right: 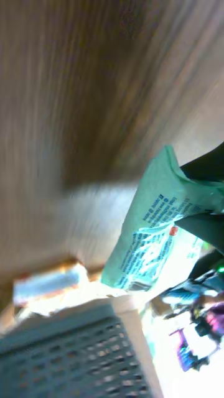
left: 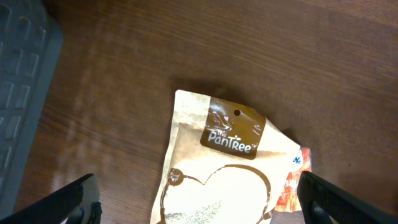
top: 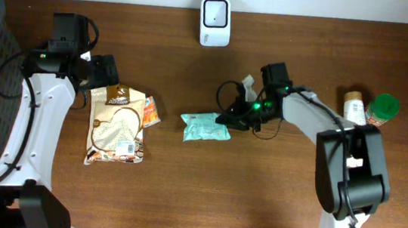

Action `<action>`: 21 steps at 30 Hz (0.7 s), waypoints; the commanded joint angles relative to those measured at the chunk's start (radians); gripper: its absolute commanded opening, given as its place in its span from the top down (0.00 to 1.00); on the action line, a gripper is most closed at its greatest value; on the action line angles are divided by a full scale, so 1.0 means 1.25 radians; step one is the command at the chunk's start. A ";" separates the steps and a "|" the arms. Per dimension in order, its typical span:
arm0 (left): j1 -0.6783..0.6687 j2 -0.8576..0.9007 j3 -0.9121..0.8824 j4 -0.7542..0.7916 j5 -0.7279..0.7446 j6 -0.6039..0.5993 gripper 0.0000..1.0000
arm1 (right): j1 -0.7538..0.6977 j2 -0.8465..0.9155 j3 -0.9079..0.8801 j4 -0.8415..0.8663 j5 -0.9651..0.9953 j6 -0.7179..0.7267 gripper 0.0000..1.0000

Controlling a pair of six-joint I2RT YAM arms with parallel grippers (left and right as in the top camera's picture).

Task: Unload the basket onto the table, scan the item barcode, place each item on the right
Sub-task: 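Lift the green packet and carry it toward the scanner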

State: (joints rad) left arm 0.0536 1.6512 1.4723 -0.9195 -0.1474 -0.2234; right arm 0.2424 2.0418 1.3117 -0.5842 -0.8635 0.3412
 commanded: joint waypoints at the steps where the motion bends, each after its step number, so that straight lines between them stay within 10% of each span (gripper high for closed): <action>1: 0.001 -0.003 0.012 0.002 -0.006 0.016 0.01 | -0.003 -0.096 0.063 -0.035 -0.052 -0.109 0.96; 21: 0.001 -0.003 0.012 0.002 -0.006 0.016 0.01 | -0.080 -0.535 0.067 -0.074 0.087 -0.092 0.96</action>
State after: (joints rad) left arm 0.0536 1.6512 1.4723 -0.9192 -0.1474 -0.2234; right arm 0.1390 1.4025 1.3746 -0.6804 -0.7822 0.2245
